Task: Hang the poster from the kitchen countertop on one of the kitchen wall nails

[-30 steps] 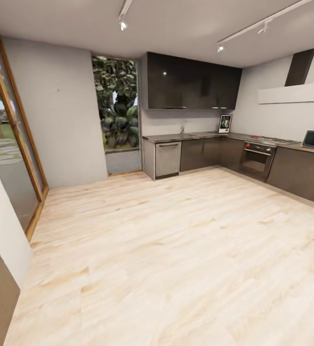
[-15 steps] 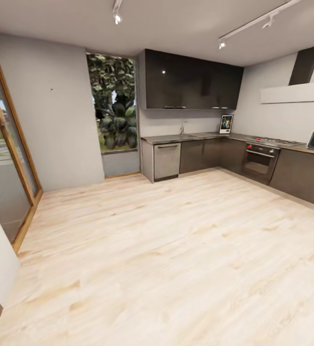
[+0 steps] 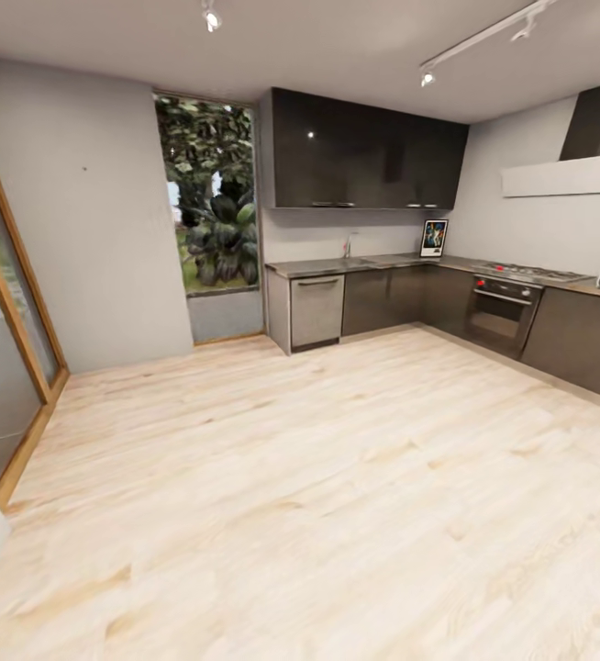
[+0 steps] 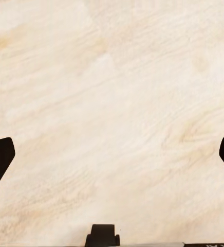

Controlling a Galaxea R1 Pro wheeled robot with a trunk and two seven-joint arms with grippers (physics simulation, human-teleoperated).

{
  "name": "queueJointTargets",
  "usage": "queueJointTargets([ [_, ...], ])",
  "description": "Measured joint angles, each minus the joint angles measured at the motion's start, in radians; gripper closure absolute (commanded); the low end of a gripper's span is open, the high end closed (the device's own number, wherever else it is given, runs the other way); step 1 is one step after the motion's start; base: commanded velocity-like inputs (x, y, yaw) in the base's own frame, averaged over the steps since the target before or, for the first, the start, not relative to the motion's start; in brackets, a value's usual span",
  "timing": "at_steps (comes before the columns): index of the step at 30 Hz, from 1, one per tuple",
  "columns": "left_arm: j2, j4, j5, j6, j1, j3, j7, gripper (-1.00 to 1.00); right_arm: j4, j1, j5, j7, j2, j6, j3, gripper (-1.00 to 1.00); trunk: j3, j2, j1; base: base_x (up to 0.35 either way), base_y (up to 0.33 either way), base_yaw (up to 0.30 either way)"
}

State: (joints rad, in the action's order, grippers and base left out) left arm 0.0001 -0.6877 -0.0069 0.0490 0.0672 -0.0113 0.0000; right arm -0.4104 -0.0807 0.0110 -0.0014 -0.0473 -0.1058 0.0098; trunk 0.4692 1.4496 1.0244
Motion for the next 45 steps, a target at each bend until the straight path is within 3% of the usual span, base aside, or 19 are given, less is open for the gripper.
queueJointTargets([
  [20, 0.008, 0.0, 0.0, 0.0, 0.0, 0.0, 0.0, -1.0, 0.0, 0.0, -0.001, 0.0, 0.0, 0.0, 0.0, -1.0, 0.0, 0.0, 0.0, 0.335, -0.08, -0.185],
  [45, 0.012, 0.0, 0.0, 0.0, 0.0, 0.0, 0.0, -1.0, 0.001, 0.0, -0.001, 0.0, -0.001, 0.0, 0.0, -1.0, 0.0, 0.0, 0.0, 0.335, -0.08, -0.009],
])
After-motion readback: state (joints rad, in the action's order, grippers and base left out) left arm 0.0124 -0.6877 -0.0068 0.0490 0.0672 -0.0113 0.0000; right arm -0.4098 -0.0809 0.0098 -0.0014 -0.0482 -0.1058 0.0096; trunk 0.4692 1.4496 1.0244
